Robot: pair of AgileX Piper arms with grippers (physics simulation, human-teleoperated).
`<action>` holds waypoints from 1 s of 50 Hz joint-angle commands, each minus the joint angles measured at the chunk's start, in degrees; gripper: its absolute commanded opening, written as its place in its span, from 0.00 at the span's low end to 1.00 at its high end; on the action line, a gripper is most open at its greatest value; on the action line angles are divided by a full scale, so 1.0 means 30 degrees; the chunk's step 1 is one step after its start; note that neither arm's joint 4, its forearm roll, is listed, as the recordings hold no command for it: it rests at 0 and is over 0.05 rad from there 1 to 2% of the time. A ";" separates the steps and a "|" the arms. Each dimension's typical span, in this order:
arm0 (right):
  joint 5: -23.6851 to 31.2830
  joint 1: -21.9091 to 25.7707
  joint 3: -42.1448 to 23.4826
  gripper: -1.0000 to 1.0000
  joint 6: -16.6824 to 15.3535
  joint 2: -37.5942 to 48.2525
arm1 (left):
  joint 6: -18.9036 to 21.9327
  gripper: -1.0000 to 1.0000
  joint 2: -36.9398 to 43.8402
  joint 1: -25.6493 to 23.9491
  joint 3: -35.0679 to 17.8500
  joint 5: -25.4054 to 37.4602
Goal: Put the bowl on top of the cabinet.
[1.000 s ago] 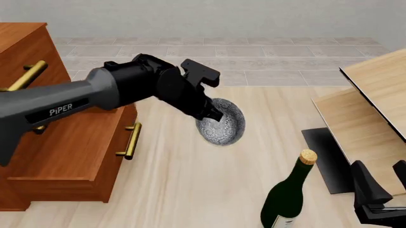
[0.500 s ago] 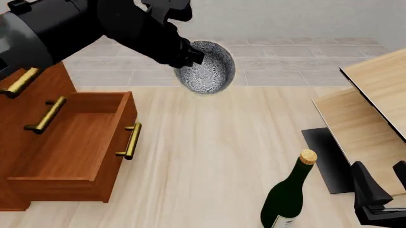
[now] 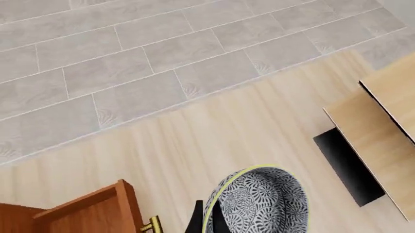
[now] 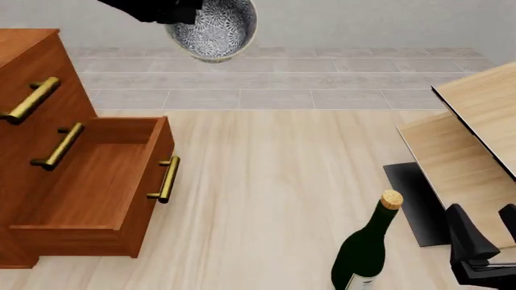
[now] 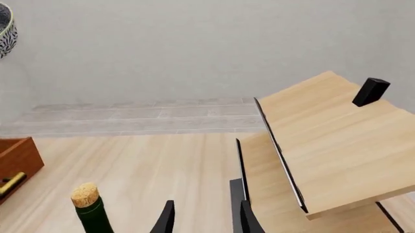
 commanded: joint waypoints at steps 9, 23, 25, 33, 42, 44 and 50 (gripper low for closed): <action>0.1114 0.0031 -0.0001 1.00 0.0302 -0.1139 | -0.1239 0.00 -0.2230 0.2519 -0.1269 0.1392; 0.0987 0.0058 -0.0003 1.00 0.0396 -0.1010 | -0.2324 0.00 -0.3457 0.4270 -0.2240 0.2474; 0.0797 0.0073 -0.0003 1.00 0.0401 -0.0825 | -0.2118 0.00 -0.3520 0.4569 -0.2555 0.2625; 0.0459 0.0120 -0.0006 1.00 0.0415 -0.0495 | -0.1676 0.00 -0.3567 0.5310 -0.3860 0.3303; 0.0263 0.0107 -0.0007 1.00 0.0421 -0.0296 | -0.2764 0.00 -0.3822 0.7050 -0.4414 0.3079; 0.0194 0.0118 -0.0007 1.00 0.0444 -0.0236 | -0.2587 0.00 -0.3693 0.7648 -0.4732 0.3276; 0.0006 0.0141 -0.0005 1.00 0.0410 -0.0042 | -0.3099 0.00 -0.3811 0.9216 -0.5211 0.3315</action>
